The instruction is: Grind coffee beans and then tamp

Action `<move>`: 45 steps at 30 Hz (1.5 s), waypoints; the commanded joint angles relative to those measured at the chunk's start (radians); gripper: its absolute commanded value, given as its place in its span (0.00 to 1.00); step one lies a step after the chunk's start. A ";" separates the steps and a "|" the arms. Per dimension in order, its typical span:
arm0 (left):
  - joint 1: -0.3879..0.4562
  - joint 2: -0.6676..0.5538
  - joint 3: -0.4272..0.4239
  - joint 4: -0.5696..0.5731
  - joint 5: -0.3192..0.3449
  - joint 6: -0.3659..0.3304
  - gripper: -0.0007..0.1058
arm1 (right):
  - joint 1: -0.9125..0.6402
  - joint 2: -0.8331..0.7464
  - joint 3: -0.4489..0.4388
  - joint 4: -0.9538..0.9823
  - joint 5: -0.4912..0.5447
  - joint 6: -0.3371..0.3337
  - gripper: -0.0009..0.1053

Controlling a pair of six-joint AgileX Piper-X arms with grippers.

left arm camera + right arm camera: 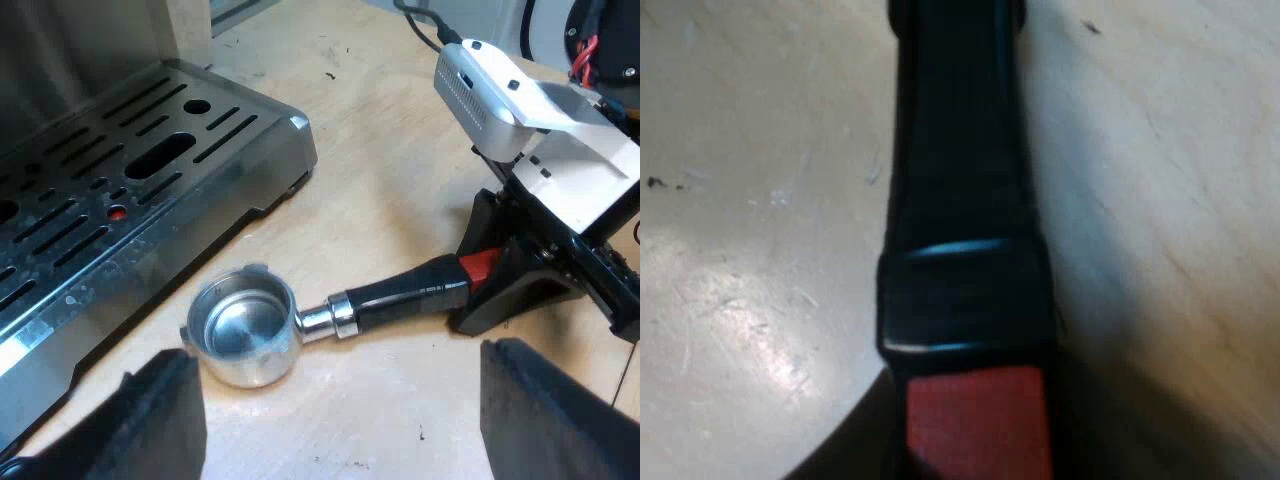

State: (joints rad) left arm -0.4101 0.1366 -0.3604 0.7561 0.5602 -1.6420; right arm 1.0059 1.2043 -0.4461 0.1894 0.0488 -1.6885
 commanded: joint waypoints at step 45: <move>-0.005 0.001 -0.022 0.003 -0.007 -0.002 0.58 | -0.003 -0.315 -0.329 0.802 0.030 0.010 0.56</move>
State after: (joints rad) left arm -0.4101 0.1366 -0.3650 0.7561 0.5602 -1.6420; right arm 1.0059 0.8981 -0.7362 0.9707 0.0736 -1.6826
